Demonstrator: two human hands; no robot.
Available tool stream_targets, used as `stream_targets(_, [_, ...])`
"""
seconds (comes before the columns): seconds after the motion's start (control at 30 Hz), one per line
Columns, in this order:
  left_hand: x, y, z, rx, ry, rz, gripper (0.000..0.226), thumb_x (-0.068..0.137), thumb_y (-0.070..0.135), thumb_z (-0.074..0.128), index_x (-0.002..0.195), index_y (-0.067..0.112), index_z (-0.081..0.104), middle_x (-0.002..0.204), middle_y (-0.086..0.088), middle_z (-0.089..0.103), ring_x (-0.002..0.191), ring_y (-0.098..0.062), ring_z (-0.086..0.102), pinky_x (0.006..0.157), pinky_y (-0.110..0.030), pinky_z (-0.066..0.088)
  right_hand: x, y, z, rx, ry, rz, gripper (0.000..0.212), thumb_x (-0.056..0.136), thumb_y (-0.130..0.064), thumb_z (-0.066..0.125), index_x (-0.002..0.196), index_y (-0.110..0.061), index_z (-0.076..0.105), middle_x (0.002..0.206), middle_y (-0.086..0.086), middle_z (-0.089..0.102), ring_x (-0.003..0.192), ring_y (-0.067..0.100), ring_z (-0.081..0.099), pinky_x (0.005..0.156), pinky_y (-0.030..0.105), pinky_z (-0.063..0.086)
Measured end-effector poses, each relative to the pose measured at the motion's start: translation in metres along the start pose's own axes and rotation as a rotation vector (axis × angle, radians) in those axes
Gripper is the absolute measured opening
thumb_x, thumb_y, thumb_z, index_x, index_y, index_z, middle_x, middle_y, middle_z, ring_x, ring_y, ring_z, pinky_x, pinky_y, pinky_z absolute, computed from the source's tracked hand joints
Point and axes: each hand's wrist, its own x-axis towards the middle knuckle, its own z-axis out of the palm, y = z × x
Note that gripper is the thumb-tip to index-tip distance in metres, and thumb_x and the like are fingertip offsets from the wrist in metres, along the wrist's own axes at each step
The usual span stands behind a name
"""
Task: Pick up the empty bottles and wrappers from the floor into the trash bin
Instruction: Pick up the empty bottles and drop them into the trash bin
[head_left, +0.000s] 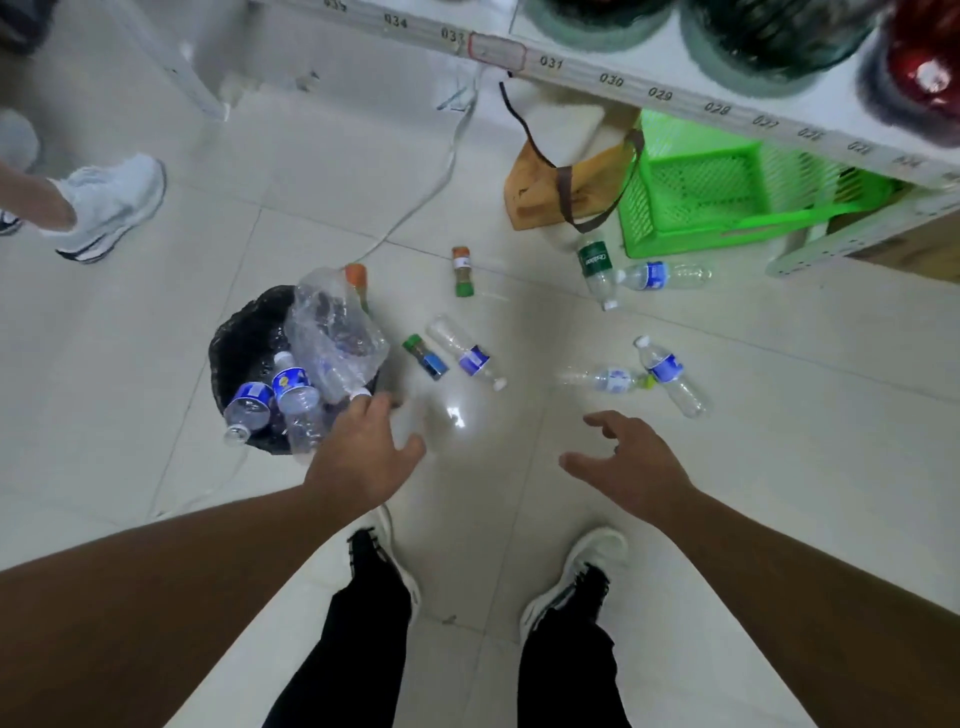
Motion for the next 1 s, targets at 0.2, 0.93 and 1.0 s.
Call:
stream_targets(0.2, [-0.009,0.081,0.037,0.041,-0.033,0.059,0.075,0.078,0.068,0.054,0.143,0.032,0.049,0.145,0.002,0.052,0.13,-0.024,0.055,0.105,-0.044,0.049,-0.014,0.08,-0.047,0.055,0.044,0.049,0.081,0.076,-0.056,0.085,0.148,-0.036,0.053,0.142,0.002,0.056,0.133,0.019,0.055,0.108,0.041,0.048])
stream_targets(0.93, [0.045,0.214,0.11,0.25,-0.124,0.238,0.098,0.07,0.07,0.069,0.156,0.035,0.035,0.157,0.002,0.045,0.138,-0.027,0.047,0.103,-0.045,0.048,0.03,0.182,-0.127,0.082,0.053,0.228,0.109,0.07,-0.059,0.089,0.162,-0.032,0.038,0.155,0.01,0.048,0.143,0.027,0.05,0.114,0.046,0.045])
stream_targets(1.0, [0.063,0.217,0.111,0.278,-0.114,0.288,0.104,0.068,0.075,0.066,0.157,0.034,0.033,0.158,0.002,0.044,0.14,-0.027,0.046,0.108,-0.046,0.049,0.05,0.179,-0.126,0.067,0.048,0.244,0.109,0.071,-0.059,0.089,0.162,-0.032,0.037,0.154,0.01,0.048,0.142,0.029,0.05,0.114,0.048,0.045])
